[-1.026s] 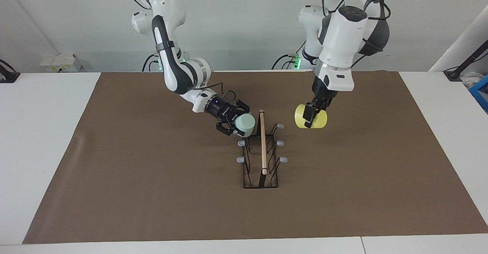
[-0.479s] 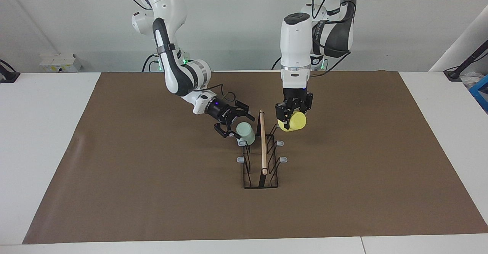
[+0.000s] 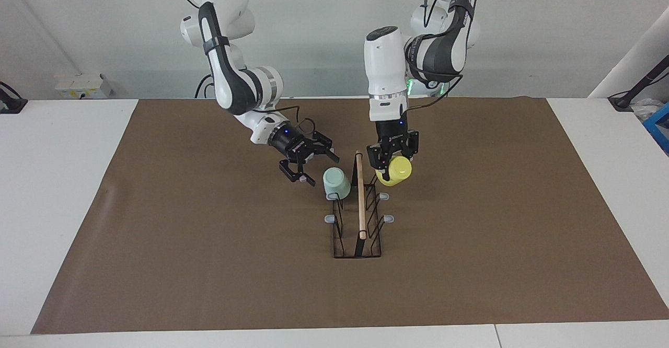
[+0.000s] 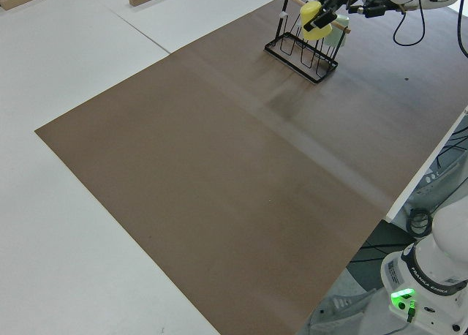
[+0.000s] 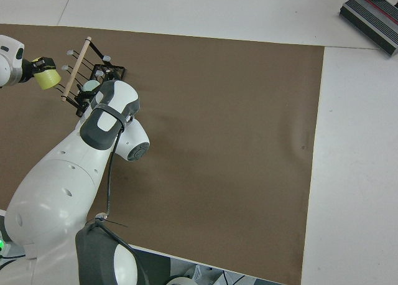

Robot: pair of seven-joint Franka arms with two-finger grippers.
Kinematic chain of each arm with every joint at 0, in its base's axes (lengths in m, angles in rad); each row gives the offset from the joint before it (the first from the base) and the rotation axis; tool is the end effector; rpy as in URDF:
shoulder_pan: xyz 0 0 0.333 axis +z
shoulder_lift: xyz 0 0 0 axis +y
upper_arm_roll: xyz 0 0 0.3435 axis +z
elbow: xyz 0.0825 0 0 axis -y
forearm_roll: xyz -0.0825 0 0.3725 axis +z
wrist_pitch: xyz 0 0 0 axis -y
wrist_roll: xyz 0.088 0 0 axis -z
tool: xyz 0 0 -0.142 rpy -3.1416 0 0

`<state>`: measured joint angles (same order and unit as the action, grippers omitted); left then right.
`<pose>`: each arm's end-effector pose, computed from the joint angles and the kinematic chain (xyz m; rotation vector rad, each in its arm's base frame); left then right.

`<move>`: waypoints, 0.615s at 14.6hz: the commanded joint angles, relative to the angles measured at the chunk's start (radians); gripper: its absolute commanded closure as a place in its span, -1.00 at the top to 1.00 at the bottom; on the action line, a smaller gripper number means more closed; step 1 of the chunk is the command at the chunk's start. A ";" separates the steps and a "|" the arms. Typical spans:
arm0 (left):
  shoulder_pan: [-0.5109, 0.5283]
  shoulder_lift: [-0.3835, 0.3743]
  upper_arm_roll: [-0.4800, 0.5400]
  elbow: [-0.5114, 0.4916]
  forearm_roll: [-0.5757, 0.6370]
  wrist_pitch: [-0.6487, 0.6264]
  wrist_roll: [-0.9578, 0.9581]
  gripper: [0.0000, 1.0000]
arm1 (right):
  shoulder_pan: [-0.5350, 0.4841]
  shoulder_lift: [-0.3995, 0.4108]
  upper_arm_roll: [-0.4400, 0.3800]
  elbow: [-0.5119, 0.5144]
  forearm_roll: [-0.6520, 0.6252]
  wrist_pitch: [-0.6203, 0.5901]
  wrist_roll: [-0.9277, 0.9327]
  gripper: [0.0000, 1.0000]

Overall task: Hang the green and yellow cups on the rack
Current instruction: 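Hang the yellow cup on a rack peg with the left gripper, then open the right gripper and withdraw it from the green cup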

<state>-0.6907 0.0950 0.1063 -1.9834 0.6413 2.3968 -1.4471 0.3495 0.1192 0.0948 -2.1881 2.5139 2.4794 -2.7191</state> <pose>0.5195 -0.3228 0.4568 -2.9169 -0.6677 -0.9185 0.5258 0.2610 0.3748 -1.8873 -0.8467 -1.6284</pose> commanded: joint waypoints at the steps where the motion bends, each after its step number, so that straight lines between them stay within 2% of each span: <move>1: -0.030 0.012 0.016 -0.028 0.124 0.030 -0.149 -1.00 | -0.044 -0.044 0.011 -0.009 -0.093 0.082 -0.047 1.00; 6: -0.061 0.012 0.016 -0.072 0.152 0.058 -0.206 -1.00 | -0.141 -0.052 0.006 -0.004 -0.413 0.098 0.080 1.00; 9: -0.061 0.009 0.015 -0.089 0.152 0.068 -0.210 -1.00 | -0.233 -0.044 0.006 0.005 -0.678 0.087 0.154 1.00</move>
<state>-0.7360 0.1211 0.1049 -2.0396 0.7646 2.4394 -1.6288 0.1728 0.0777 0.0922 -2.1873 1.9765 2.5704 -2.6215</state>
